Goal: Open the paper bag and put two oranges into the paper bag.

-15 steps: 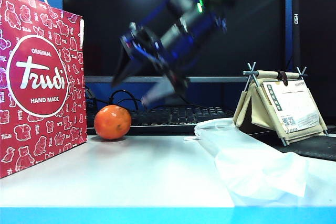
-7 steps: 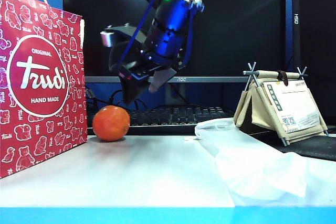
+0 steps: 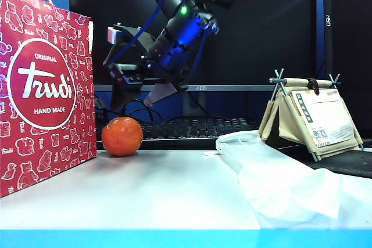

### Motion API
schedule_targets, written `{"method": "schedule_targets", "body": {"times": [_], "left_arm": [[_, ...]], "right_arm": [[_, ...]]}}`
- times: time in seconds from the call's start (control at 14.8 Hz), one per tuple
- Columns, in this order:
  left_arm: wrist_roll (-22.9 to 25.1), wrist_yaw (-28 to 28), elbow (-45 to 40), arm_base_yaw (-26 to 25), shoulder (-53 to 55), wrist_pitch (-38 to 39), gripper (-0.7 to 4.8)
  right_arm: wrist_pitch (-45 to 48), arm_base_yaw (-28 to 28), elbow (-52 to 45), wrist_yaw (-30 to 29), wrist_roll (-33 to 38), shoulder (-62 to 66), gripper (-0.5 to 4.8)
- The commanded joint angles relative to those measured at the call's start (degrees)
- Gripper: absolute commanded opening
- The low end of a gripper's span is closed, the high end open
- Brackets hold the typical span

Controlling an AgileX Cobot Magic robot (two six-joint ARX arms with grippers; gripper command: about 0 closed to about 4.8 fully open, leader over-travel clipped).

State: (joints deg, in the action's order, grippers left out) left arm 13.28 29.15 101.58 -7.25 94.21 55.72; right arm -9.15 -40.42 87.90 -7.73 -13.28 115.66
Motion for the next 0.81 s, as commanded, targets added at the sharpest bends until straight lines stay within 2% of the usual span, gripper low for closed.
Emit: {"method": "schedule_targets", "body": {"times": [0.07, 0.4, 0.61, 0.81], "left_arm": [[0.20, 0.22, 0.13, -0.04, -0.11, 0.76, -0.05], [0.24, 0.02, 0.13, -0.02, -0.11, 3.80, -0.05], [0.22, 0.02, 0.13, 0.00, -0.11, 4.17, -0.05], [0.26, -1.01, 0.13, -0.02, -0.11, 4.44, -0.05]], "right_arm": [[5.25, -0.09, 0.24, -1.42, 3.52, 0.87, 4.79], [9.64, 0.42, 1.64, -1.42, 6.10, 4.48, 4.79], [6.88, 1.95, 8.98, -1.64, 7.56, 9.35, 4.79], [5.03, 1.75, 9.33, -4.26, 8.26, 9.46, 4.79]]}}
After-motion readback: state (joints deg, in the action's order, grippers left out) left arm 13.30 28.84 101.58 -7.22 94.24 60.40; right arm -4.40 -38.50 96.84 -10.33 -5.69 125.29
